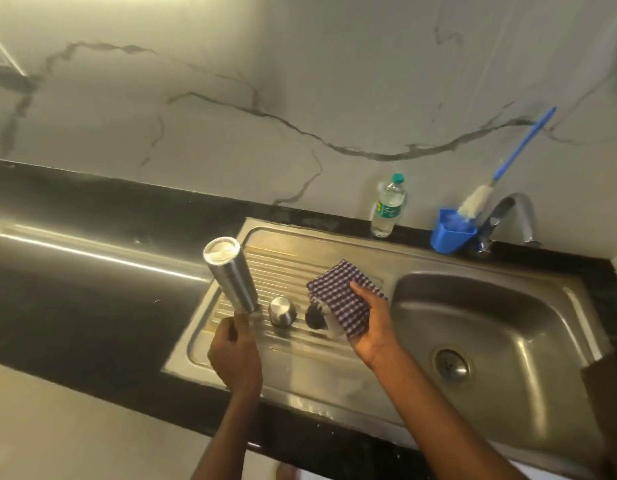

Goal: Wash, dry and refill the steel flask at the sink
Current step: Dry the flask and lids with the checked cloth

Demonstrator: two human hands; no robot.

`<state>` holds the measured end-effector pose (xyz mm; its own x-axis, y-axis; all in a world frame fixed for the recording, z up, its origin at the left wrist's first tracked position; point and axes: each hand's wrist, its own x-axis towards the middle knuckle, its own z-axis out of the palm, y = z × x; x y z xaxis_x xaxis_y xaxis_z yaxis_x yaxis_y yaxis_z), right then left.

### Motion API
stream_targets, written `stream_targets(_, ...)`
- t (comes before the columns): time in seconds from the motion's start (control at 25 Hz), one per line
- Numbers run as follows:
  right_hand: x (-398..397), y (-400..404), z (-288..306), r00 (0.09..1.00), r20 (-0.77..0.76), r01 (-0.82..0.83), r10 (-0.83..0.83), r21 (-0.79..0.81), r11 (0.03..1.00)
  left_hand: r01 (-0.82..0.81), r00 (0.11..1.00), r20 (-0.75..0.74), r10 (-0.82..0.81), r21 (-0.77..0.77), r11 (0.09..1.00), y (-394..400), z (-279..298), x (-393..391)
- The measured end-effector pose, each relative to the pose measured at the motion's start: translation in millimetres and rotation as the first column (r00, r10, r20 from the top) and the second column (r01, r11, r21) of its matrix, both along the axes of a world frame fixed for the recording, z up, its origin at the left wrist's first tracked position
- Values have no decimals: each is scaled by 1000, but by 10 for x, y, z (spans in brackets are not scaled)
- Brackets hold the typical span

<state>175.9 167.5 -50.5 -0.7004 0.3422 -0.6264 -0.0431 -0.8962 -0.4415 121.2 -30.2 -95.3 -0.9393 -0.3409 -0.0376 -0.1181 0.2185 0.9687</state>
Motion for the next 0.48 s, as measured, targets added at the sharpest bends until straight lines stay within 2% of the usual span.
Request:
stream_targets(0.12,-157,-123,-6,999,32,-12,7,143,990,-6,1000,-18,6,0,1000,-214,59,-263)
stream_targets(0.2,-276,-204,19,998,56,-39,25,252,967,102,994,-38,-105,-64,993,-325,54,-481)
stream_targets(0.24,-340,-243,46,999,41,-27,18,246,969,168,985,-23,-171,-94,981,-354,38,-589)
stream_targets(0.36,-513,-361,159,993,-84,88,-83,59,994,329,944,27,-328,-92,940,-366,53,-806)
stream_targets(0.48,-624,-434,252,977,-173,122,-123,-20,992,395,917,-23,-399,-84,915,-345,41,-953)
